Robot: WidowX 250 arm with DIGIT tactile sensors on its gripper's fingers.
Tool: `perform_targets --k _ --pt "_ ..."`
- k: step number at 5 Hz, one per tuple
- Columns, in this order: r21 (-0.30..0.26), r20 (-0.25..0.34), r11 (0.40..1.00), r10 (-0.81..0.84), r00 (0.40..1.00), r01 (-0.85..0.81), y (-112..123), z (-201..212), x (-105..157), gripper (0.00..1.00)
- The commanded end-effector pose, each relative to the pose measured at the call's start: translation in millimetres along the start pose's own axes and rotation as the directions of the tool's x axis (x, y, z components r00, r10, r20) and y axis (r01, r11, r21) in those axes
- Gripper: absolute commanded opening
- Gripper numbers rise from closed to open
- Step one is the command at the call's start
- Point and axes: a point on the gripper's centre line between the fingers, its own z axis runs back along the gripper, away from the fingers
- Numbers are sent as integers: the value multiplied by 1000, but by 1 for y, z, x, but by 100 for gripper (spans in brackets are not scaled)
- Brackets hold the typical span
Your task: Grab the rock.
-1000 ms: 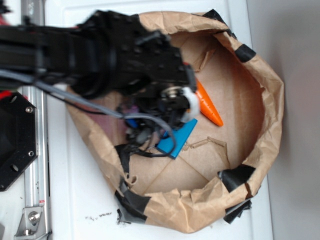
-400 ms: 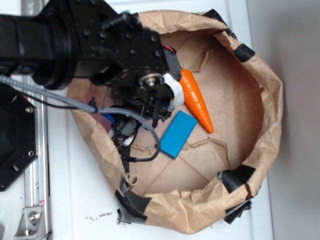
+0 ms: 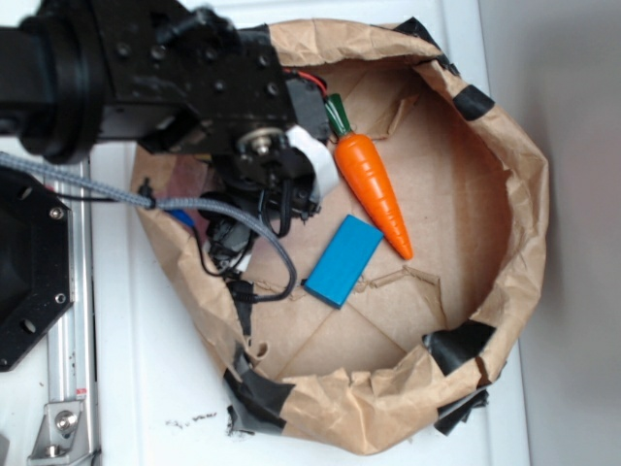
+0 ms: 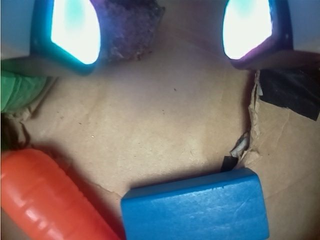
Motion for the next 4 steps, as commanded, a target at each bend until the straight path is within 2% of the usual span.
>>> perform_targets --k 1,2,3,4 --pt "68 71 987 141 987 -146 18 6 -17 100" --pt "115 95 970 205 974 -216 23 13 -20 100" --pt "95 38 974 204 978 -207 20 -2 -20 100" --pt "86 11 975 206 979 -206 17 -16 -19 100"
